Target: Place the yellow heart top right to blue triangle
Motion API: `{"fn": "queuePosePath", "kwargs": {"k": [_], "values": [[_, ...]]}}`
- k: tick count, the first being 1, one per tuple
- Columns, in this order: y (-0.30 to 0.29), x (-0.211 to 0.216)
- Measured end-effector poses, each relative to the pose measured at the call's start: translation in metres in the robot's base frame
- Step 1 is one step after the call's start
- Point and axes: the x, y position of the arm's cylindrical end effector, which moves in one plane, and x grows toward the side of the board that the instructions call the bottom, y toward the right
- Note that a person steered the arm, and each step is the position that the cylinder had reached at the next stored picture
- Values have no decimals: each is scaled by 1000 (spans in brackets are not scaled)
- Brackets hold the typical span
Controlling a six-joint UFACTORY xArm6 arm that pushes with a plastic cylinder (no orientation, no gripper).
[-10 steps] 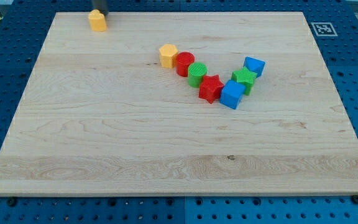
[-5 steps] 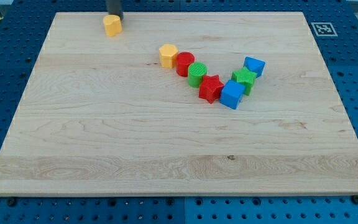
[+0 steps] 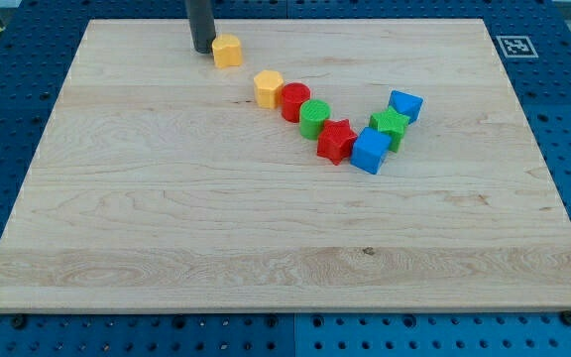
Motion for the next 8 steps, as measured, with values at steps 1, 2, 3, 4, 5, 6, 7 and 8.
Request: {"fn": "queuePosePath", "kwargs": {"k": [1, 2, 3, 4, 5, 6, 7, 8], "values": [[-36, 3], [-14, 8], [58, 8], [127, 8], [122, 8], [78, 9], [76, 28], [130, 45]]}}
